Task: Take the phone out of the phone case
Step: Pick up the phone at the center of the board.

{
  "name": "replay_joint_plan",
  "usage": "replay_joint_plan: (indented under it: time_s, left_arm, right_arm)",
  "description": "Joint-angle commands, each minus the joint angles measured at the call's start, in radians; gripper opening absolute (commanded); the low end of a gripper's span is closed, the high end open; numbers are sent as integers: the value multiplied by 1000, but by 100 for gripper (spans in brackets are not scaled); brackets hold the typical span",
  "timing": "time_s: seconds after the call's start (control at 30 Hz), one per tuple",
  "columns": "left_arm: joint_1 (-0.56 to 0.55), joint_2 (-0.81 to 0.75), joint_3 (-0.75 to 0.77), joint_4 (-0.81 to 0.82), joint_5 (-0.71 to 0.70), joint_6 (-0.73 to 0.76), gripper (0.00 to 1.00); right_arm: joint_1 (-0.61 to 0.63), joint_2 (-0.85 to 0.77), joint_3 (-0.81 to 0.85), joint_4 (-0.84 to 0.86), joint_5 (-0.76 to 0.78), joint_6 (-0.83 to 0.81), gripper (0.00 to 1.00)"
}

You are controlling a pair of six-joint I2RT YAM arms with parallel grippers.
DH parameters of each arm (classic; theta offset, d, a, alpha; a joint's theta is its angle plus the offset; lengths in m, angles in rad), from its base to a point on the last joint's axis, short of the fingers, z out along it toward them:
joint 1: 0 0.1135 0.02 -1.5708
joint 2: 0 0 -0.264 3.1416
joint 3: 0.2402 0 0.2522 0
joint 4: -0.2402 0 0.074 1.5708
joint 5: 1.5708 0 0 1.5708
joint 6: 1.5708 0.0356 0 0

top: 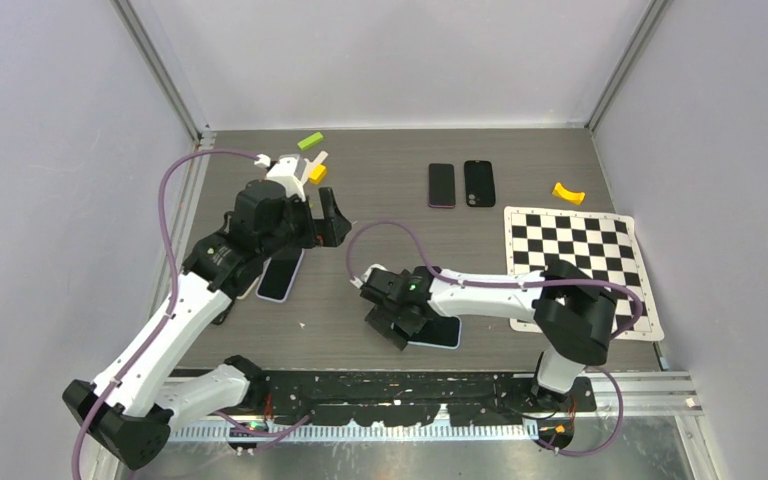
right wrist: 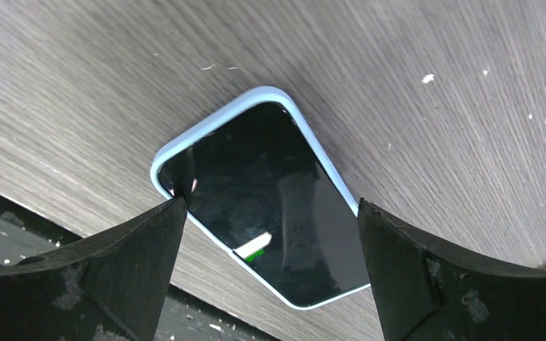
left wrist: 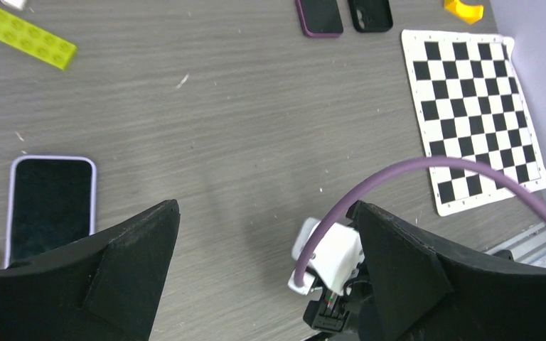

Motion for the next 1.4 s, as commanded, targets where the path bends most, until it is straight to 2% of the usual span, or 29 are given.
replay_joint_plan:
  time_s: [0.0,0.23,0.57,0.63,0.87,1.17,1.37]
  left_arm:
    - [0,-50,60,12,-74,64,100]
    - [2,-58,64,13,-109,81,100]
    - [4,-57,76,13,-89,91,100]
    - [7,-54,76,13,-66,85,100]
    - [14,-55,76,10,-55,83,100]
    - [23,-49,74,10,-53,83,100]
    - [28,-43,77,14,-52,86,100]
  right_arm:
    - [27,49,65,-108,31,-131,98]
    - [28,68,77,-109,41,-177,98]
    - [29,-59,75,-103,-241,-200,97]
    - [29,-61,62,-98,-246,-200,97]
    - [30,44,79,-139,-95,-200,96]
    - [36,71,92,-59,124,-230,96]
    - [-72,122,139,-51,135,-136,96]
